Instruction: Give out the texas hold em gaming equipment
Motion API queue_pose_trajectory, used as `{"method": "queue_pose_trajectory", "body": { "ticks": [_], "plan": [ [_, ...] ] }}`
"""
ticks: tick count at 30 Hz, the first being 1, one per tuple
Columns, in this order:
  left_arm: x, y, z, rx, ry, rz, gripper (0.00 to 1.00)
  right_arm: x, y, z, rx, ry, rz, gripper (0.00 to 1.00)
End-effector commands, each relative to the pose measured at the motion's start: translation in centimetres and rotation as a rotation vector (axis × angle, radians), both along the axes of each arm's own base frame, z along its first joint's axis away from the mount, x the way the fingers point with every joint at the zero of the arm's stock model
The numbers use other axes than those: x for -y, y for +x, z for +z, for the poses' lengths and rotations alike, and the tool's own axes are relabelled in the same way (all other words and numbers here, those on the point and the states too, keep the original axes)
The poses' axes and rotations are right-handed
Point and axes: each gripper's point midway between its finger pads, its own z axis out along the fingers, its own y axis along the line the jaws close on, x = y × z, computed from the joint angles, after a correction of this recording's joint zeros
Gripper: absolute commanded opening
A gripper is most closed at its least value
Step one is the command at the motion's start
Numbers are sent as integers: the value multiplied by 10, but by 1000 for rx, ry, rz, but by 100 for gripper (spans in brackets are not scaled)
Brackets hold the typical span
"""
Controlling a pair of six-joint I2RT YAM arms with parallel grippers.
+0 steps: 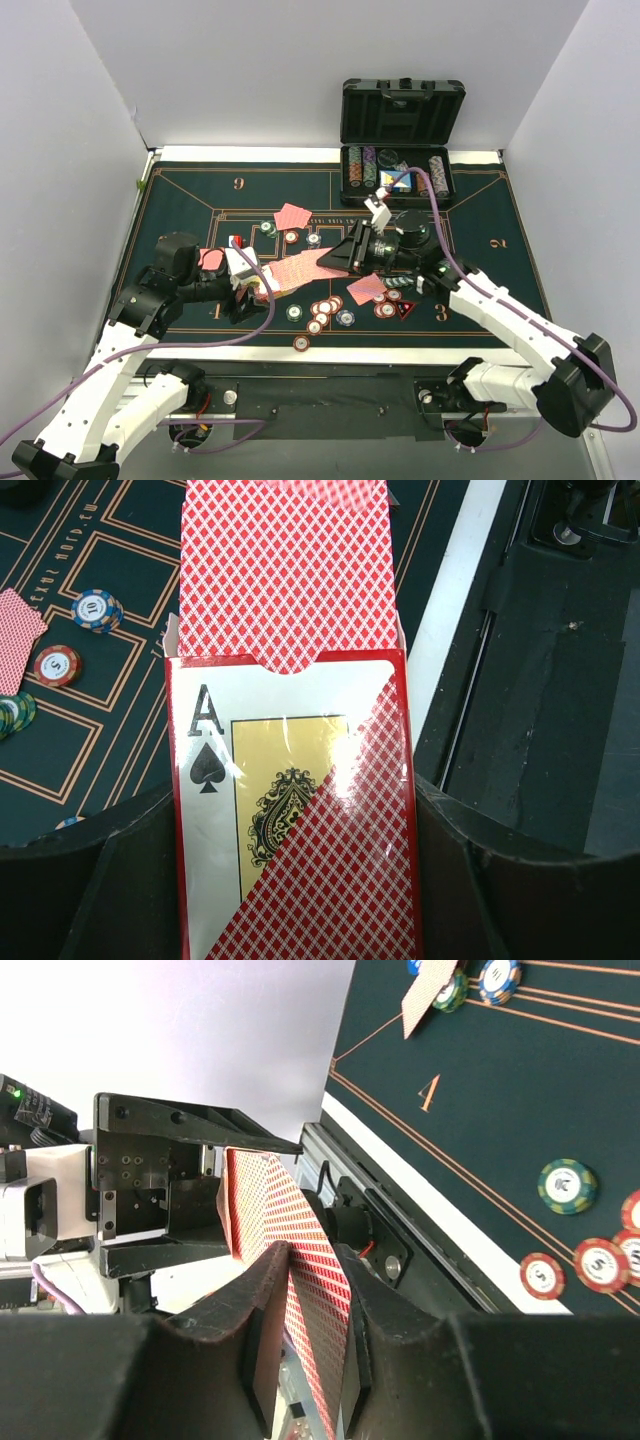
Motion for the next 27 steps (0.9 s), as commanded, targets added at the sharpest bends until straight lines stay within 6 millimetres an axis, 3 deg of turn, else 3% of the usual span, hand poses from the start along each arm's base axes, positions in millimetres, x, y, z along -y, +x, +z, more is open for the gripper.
{"method": "queue_pose_trajectory", "body": {
  "ticks": [1,6,8,13,17,23,27],
  "plan": [
    [5,5,29,96,-60,-18,0,26,0,3,38,-39,-25,19],
    [6,5,30,95,-60,-19,0,63,22,-27,-3,-95,-126,14],
    [5,4,30,96,-61,-19,0,76,31,-48,-31,-145,-164,12],
    [6,4,30,94,-64,-18,0,105,46,-126,-131,-386,-238,2],
    [6,5,32,97,-66,-16,0,120,55,-171,-167,-534,-264,0],
    [6,4,32,98,-66,-18,0,133,69,-203,-184,-661,-287,1],
    [5,4,32,97,-65,-17,0,134,70,-209,-184,-673,-294,5]
  ]
}}
